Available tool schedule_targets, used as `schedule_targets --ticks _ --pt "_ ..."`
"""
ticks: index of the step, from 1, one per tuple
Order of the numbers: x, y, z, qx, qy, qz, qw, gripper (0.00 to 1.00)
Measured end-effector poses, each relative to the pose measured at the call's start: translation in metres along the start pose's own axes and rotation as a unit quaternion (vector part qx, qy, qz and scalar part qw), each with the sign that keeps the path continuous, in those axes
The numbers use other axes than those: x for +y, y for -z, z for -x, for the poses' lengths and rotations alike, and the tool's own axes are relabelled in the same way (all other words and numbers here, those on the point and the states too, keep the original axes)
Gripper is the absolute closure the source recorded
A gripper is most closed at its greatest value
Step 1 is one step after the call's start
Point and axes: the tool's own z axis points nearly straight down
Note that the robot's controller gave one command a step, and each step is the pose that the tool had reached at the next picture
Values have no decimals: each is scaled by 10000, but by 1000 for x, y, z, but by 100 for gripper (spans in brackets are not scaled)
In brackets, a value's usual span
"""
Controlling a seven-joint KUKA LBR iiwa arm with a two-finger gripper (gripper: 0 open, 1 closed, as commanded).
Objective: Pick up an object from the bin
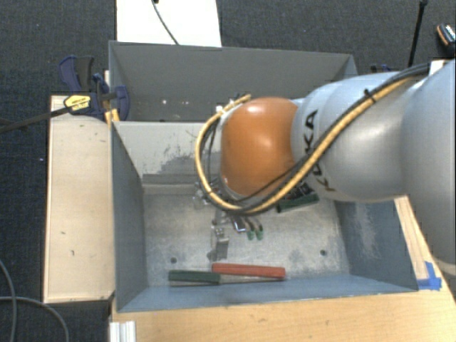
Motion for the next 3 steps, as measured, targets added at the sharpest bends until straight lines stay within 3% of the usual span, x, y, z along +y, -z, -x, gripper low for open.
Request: schedule_targets --ticks 1,2,3 --pt "-67 -60 -35 78 106 -11 9999 0" --pt "-124 -89 -47 6 -140 -5 9999 0" --pt "-120 -89 -48 33 -136 6 9999 100"
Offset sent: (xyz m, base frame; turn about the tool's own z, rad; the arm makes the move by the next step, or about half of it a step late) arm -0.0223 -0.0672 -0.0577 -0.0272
